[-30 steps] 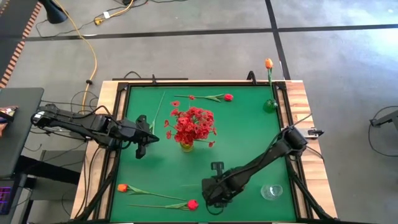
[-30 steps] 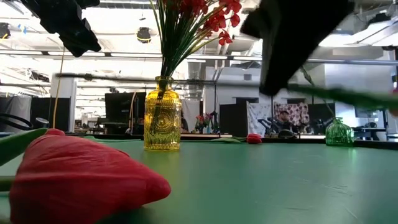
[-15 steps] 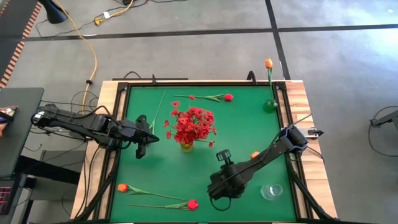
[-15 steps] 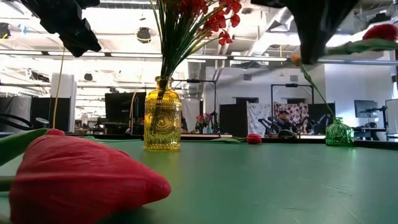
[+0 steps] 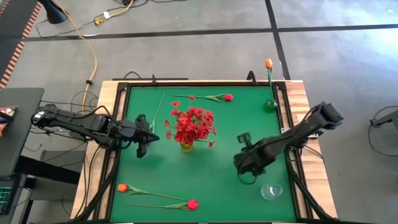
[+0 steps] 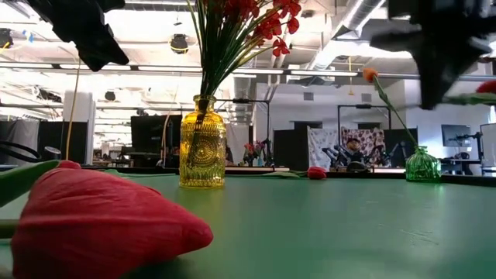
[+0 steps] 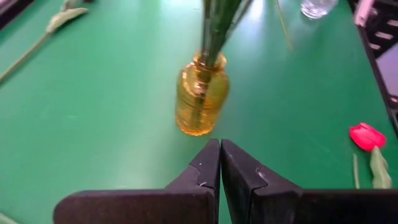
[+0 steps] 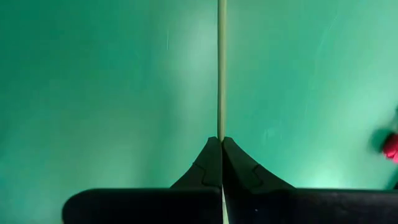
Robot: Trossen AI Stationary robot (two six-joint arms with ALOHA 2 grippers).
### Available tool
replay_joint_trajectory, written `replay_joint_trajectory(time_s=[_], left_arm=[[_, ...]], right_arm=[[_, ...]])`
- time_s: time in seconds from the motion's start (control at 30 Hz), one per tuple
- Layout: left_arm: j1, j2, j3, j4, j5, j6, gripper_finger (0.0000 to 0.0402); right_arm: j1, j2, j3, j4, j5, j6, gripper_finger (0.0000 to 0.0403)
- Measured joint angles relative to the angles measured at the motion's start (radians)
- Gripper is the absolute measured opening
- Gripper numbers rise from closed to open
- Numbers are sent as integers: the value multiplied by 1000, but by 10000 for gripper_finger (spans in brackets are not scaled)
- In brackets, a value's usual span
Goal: Sort flowers into vase by color
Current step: Put the right orange flower into the green vase
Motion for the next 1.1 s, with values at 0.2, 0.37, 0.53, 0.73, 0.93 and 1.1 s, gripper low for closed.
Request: replay_joint_trajectory(time_s=[0.2,0.37,0.53,0.73,0.93,1.1], left_arm=[[0,0,0,0,-81,-78,0],[0,0,0,0,-137,-172,0],[0,0,0,4,-192,-275,0],[0,0,0,36,-205,-299,0],[0,0,0,38,-194,-195,0],[0,0,0,38,-115,-143,0]], right_arm=[[-76,-116,-163,8,-13,-185,23],[-160,-126,-232,21,-13,-397,29],[-233,-104,-248,37,-14,-596,30],[-288,-83,-248,90,-14,-683,31],[-302,-71,-248,136,-14,-682,47],[-301,-72,-248,170,-14,-638,81]])
